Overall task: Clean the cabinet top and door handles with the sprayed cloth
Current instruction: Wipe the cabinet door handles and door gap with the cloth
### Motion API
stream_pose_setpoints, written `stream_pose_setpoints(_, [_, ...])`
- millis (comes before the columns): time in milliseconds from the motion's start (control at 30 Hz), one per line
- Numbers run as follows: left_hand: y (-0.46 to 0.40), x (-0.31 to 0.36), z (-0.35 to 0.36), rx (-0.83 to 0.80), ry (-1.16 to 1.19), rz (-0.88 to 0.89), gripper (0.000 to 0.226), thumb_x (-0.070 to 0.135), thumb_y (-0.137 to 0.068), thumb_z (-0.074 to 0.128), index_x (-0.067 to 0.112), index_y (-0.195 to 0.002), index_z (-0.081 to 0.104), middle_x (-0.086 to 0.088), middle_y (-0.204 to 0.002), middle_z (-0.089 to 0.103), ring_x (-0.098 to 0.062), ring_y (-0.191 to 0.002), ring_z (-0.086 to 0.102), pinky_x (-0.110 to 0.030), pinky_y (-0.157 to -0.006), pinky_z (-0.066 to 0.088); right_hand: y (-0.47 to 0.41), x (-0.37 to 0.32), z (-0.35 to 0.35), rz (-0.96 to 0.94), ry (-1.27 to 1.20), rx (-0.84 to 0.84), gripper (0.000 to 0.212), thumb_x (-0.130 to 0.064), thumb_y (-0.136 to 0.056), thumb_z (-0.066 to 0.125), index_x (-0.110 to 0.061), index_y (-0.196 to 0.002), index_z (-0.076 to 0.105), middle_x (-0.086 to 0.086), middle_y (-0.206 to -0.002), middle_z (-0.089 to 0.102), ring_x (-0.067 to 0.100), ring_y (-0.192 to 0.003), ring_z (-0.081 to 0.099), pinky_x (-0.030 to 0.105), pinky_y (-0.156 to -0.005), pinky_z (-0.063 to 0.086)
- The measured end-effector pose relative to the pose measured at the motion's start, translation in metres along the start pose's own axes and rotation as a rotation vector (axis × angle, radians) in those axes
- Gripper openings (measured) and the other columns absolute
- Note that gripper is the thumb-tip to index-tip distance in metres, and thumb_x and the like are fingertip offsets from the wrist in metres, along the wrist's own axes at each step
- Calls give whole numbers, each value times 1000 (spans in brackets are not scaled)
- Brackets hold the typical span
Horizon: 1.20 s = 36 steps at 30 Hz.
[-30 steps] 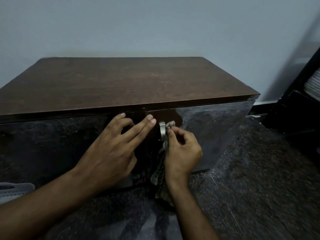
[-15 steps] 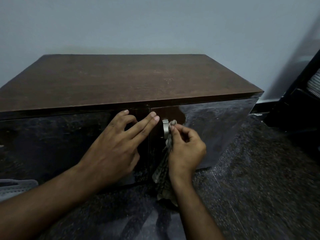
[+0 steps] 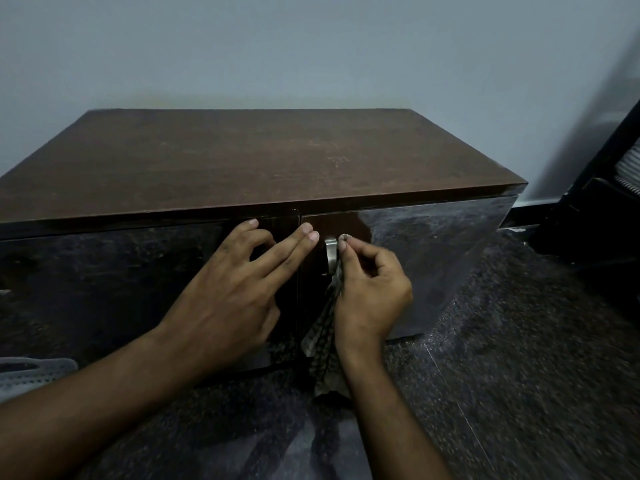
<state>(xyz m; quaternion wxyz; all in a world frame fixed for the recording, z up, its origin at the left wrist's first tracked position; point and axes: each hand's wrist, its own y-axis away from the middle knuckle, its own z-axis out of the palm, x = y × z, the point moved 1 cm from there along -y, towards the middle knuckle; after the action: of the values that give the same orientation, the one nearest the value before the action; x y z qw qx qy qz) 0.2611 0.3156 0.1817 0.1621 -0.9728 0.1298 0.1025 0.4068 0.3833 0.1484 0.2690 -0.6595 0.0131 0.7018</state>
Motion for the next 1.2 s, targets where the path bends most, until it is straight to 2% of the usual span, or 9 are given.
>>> stream_pose_setpoints(67, [0, 0, 0, 0, 1, 0, 94, 19, -77, 58, 15, -159, 12, 3, -166, 20, -25, -121, 46, -44, -123, 19, 0, 0, 1, -26, 8, 1, 6, -9, -83, 77, -14, -87, 76, -5, -88, 72, 0, -85, 68, 9, -71, 51])
stream_pose_setpoints(300, [0, -1, -1, -8, 3, -5, 94, 21, -78, 57, 15, -159, 10, 3, -166, 18, -24, -122, 44, -44, -123, 18, 10, 26, -3, 136, 8, 10, 20, -9, -83, 76, -27, -83, 71, -2, -89, 73, 6, -86, 71, 20, -76, 58])
stream_pose_setpoints(533, [1, 0, 0, -24, 4, -1, 94, 22, -78, 56, 15, -159, 9, 4, -166, 17, -24, -123, 44, -44, -123, 19, -1, 3, 3, -90, 30, 10, 7, -9, -83, 77, -15, -86, 75, -6, -87, 71, 2, -86, 68, 8, -72, 49])
stream_pose_setpoints(667, [2, 0, 0, -27, 6, -4, 94, 22, -78, 55, 16, -159, 8, 3, -167, 16, -24, -123, 44, -44, -123, 18, 10, 25, -4, 131, 6, 16, 20, -11, -83, 77, -29, -82, 70, -4, -89, 73, 5, -86, 71, 21, -75, 58])
stream_pose_setpoints(767, [1, -1, 0, -16, 9, 3, 95, 22, -77, 56, 15, -159, 9, 3, -167, 17, -25, -122, 44, -44, -124, 17, 6, 15, -5, 175, -33, 6, 15, -9, -82, 77, -23, -84, 73, -2, -87, 74, 4, -83, 71, 25, -76, 60])
stream_pose_setpoints(867, [1, -1, 0, -25, 21, 1, 96, 23, -77, 57, 16, -160, 9, 4, -167, 17, -24, -123, 44, -44, -124, 17, -3, -16, -2, 20, -83, -5, 11, -9, -81, 79, -18, -87, 75, -1, -88, 74, 8, -84, 71, 16, -72, 56])
stream_pose_setpoints(967, [2, -2, 0, -27, 47, 9, 96, 24, -75, 58, 14, -159, 13, 2, -166, 20, -25, -123, 45, -45, -123, 19, 1, -31, 8, -127, -36, -125, 16, -11, -81, 79, -14, -96, 76, -3, -96, 72, 8, -91, 69, 16, -78, 55])
stream_pose_setpoints(1100, [5, -9, -2, 47, 132, 66, 69, 20, -82, 53, 5, -148, 43, -7, -160, 34, -24, -128, 50, -44, -121, 26, 15, -15, 5, -303, 105, -271, 35, 1, -82, 74, -9, -115, 70, 0, -113, 65, 9, -108, 64, 23, -91, 54])
stream_pose_setpoints(1200, [13, -16, -5, 139, 200, 87, 51, 17, -90, 50, 1, -139, 54, -12, -151, 48, -22, -132, 52, -42, -118, 34, 15, -7, 1, -417, 126, -259, 38, 10, -81, 72, -3, -117, 68, 5, -115, 65, 11, -109, 63, 31, -91, 57])
